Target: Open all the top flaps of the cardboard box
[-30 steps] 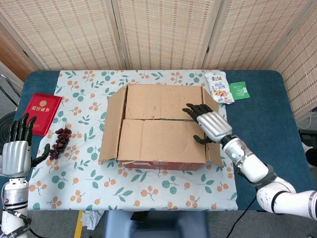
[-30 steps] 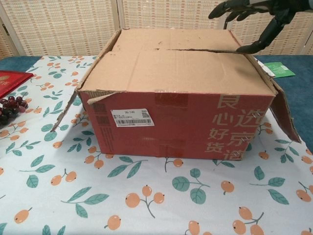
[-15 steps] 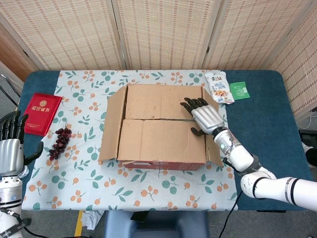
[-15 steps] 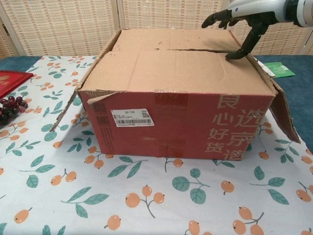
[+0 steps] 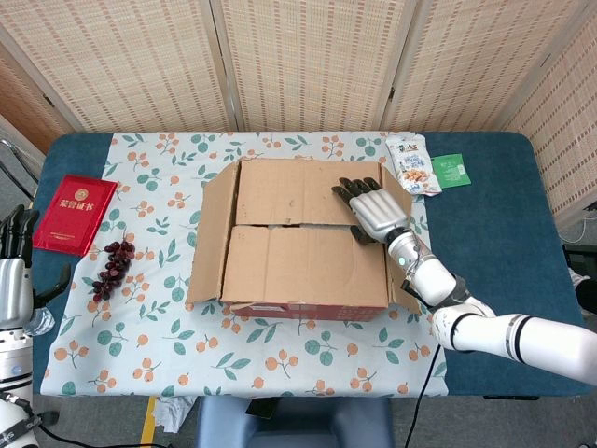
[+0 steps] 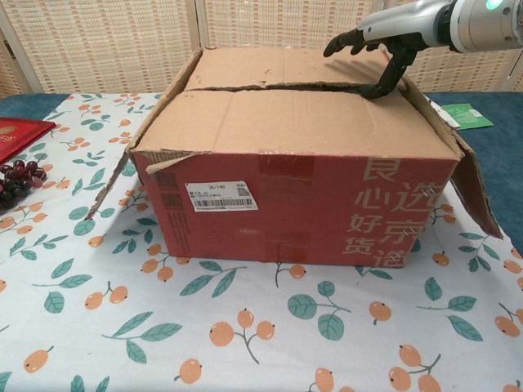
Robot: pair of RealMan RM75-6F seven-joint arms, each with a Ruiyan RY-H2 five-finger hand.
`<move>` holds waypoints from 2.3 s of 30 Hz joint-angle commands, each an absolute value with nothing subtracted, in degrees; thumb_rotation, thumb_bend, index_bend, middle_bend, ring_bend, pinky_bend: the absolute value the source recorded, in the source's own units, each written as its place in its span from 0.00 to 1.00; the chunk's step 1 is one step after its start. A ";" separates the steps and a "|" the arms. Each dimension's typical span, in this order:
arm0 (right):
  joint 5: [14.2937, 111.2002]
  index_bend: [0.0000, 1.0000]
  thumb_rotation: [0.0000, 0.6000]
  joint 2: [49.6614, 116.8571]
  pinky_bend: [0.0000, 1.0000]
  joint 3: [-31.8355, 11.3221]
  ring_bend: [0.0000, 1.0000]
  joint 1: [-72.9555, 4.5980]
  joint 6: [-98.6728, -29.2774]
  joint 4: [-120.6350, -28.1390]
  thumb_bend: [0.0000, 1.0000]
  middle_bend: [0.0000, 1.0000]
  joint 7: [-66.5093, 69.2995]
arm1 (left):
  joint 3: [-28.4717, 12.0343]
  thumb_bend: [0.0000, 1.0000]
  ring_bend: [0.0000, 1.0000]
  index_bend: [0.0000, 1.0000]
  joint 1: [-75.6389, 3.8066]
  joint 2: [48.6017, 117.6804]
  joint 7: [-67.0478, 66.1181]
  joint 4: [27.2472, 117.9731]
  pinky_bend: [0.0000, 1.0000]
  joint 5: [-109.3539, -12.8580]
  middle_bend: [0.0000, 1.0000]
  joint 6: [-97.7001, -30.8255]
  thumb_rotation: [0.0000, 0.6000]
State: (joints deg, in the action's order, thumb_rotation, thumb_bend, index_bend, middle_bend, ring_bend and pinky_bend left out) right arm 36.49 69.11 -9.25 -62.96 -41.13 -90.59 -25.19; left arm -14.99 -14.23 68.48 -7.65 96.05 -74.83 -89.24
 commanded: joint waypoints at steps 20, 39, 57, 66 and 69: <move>39.13 0.00 1.00 66.72 0.00 -14.19 0.00 -62.07 -45.44 -90.31 0.43 0.00 -18.25 | -15.94 0.41 0.00 0.00 -14.26 67.78 -5.98 95.83 0.00 -73.43 0.00 -87.83 1.00; 33.16 0.00 1.00 69.28 0.00 -17.24 0.00 -68.32 -41.61 -76.57 0.43 0.00 -20.61 | -16.43 0.41 0.00 0.00 -13.86 67.14 -4.02 94.36 0.00 -70.46 0.00 -85.87 1.00; 29.38 0.00 1.00 80.22 0.00 -18.00 0.00 -73.54 -35.00 -53.08 0.43 0.00 -21.18 | -17.11 0.41 0.00 0.00 -13.98 66.56 1.03 89.32 0.00 -69.06 0.00 -83.12 1.00; 30.27 0.00 1.00 86.61 0.00 -17.34 0.00 -75.03 -28.89 -37.86 0.43 0.00 -20.82 | -16.92 0.41 0.00 0.00 -14.27 66.19 1.21 88.12 0.00 -68.84 0.00 -81.93 1.00; 32.81 0.00 1.00 88.12 0.00 -18.01 0.00 -75.15 -27.60 -34.12 0.43 0.00 -18.41 | -16.97 0.41 0.00 0.00 -14.33 66.24 1.05 88.08 0.00 -68.66 0.00 -81.87 1.00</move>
